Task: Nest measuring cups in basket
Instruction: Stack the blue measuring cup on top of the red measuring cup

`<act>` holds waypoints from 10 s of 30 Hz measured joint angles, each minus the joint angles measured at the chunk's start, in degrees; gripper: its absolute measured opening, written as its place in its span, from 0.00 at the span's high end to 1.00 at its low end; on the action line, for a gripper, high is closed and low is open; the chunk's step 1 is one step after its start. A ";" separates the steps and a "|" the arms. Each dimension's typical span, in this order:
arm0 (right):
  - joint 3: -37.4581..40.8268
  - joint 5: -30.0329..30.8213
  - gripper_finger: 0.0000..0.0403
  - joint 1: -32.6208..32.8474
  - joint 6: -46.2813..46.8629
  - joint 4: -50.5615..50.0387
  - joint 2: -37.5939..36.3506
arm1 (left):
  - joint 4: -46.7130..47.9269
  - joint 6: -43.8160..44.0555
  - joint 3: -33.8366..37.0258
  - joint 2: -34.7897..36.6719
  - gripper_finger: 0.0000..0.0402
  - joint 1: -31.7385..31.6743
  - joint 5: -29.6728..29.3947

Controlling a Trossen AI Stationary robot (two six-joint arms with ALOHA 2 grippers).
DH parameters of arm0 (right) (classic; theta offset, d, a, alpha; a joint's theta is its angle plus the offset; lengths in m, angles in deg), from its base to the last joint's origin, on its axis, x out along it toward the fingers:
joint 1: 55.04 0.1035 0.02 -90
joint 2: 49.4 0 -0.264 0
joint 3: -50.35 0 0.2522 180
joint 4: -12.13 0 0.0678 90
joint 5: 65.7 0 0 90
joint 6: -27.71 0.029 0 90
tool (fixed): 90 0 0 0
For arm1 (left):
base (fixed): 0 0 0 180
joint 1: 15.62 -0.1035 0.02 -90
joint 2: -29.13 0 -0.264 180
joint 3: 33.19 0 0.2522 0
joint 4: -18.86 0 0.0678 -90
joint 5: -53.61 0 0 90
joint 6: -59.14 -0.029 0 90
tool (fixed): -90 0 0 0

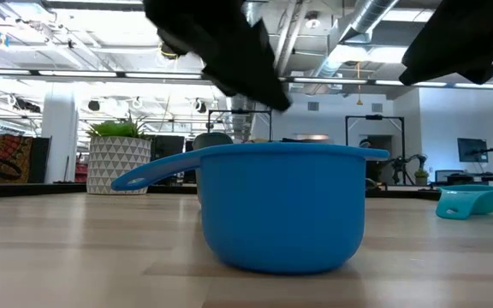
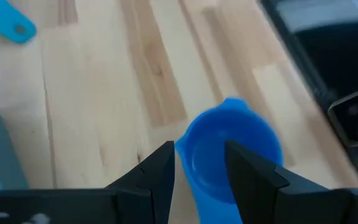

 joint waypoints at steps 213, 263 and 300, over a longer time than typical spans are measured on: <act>-14.88 -98.38 0.99 -72.75 -21.07 39.01 30.64 | -4.32 18.74 19.39 34.22 0.79 -22.47 -46.04; -26.12 -100.61 0.95 -77.15 -11.47 18.15 34.14 | 0.29 19.64 19.39 34.20 0.79 -22.73 -50.58; -31.01 -97.75 0.72 -74.44 -10.32 12.13 36.92 | 5.95 23.53 19.39 34.17 0.79 -22.36 -48.16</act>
